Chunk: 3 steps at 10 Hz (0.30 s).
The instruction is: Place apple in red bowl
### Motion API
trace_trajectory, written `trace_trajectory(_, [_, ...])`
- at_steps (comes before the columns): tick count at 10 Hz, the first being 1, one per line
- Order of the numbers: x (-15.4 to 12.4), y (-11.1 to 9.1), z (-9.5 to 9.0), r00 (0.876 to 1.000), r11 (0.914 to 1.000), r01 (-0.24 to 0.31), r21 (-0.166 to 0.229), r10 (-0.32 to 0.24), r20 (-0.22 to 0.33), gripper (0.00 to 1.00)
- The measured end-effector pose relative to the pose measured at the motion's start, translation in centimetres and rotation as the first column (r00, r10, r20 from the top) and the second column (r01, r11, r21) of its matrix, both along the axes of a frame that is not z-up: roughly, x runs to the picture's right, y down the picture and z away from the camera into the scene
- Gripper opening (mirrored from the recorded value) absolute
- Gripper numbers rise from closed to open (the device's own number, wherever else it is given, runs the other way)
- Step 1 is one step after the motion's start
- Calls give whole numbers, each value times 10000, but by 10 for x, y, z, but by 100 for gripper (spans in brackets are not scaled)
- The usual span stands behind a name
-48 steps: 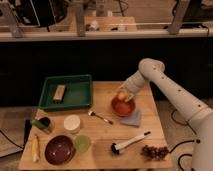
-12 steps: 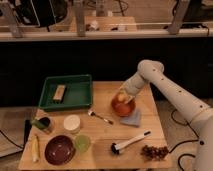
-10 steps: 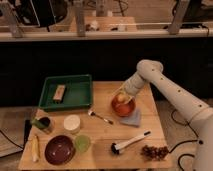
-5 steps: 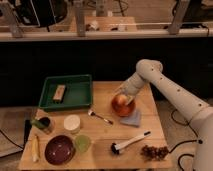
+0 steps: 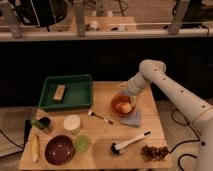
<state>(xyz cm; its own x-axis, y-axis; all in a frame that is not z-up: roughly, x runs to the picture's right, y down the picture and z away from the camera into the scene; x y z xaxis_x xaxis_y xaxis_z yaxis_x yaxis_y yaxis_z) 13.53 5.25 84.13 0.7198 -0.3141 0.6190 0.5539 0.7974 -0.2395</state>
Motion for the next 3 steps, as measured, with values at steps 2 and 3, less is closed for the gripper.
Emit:
trace_trajectory(2, [15,-2,3,9994,9995,-299,119,301,-195,80])
trace_trajectory(3, [22,-3,4,9986,9988,-451,182,456,-261,80])
